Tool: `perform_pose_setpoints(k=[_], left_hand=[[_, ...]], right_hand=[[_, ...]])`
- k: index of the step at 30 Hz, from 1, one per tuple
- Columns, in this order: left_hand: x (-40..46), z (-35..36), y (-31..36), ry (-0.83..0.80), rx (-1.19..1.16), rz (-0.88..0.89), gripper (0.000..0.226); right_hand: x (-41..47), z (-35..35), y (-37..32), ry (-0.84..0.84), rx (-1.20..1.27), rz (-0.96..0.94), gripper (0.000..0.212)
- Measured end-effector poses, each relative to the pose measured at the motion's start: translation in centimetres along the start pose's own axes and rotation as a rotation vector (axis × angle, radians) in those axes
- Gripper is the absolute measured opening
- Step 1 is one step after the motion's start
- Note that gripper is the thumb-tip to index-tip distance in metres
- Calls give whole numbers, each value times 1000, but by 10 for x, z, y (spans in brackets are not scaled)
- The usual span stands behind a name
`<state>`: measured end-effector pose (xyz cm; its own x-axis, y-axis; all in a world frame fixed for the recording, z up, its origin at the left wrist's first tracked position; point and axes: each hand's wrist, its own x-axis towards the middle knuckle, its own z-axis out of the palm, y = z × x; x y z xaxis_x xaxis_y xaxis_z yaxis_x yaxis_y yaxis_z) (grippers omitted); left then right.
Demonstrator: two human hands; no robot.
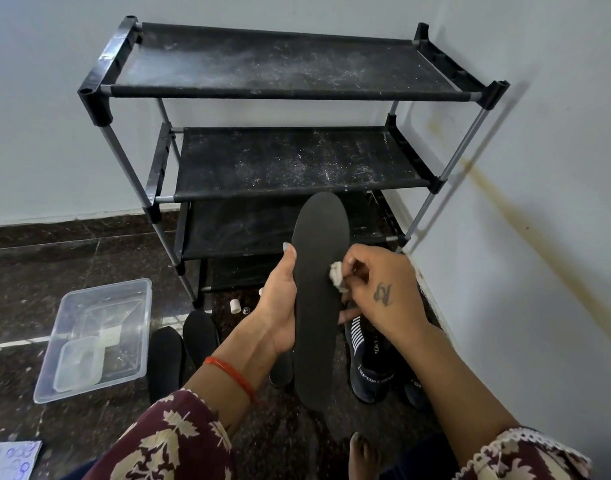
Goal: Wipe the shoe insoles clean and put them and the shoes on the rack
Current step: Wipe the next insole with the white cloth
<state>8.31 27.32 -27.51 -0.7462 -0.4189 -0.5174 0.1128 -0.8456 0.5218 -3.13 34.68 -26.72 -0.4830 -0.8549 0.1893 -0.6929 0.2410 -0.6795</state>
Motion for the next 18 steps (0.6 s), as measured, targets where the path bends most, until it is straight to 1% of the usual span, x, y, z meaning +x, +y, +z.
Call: perform_pose_setpoints(k=[2, 4, 6, 7, 8, 10, 11, 13, 16, 18], left_hand=[[0, 0, -1, -12, -5, -24, 75], [1, -2, -1, -17, -16, -36, 78], [1, -3, 1, -7, -27, -32, 79], [1, -4, 2, -3, -29, -27, 78], [2, -4, 2, -1, -27, -23, 78], [2, -3, 1, -1, -16, -14, 77], [3, -4, 1, 10, -7, -10, 75], [4, -6, 2, 49, 2, -13, 71], [5, -11, 3, 88, 17, -6, 69], [5, -12, 4, 105, 40, 6, 66]], right_hand=[[1, -5, 0, 68, -119, -9, 16], [3, -12, -2, 160, -186, 5, 11], [7, -16, -3, 245, -145, 53, 24], [8, -16, -4, 255, -83, 45, 31], [7, -14, -7, 229, -17, 8, 33], [1, -3, -15, 113, 77, -103, 30], [-3, 5, -18, 58, 78, -160, 29], [-8, 17, -21, -3, 36, -233, 28], [-9, 18, -20, -63, 28, -257, 28], [-10, 14, -20, -116, 43, -244, 21]])
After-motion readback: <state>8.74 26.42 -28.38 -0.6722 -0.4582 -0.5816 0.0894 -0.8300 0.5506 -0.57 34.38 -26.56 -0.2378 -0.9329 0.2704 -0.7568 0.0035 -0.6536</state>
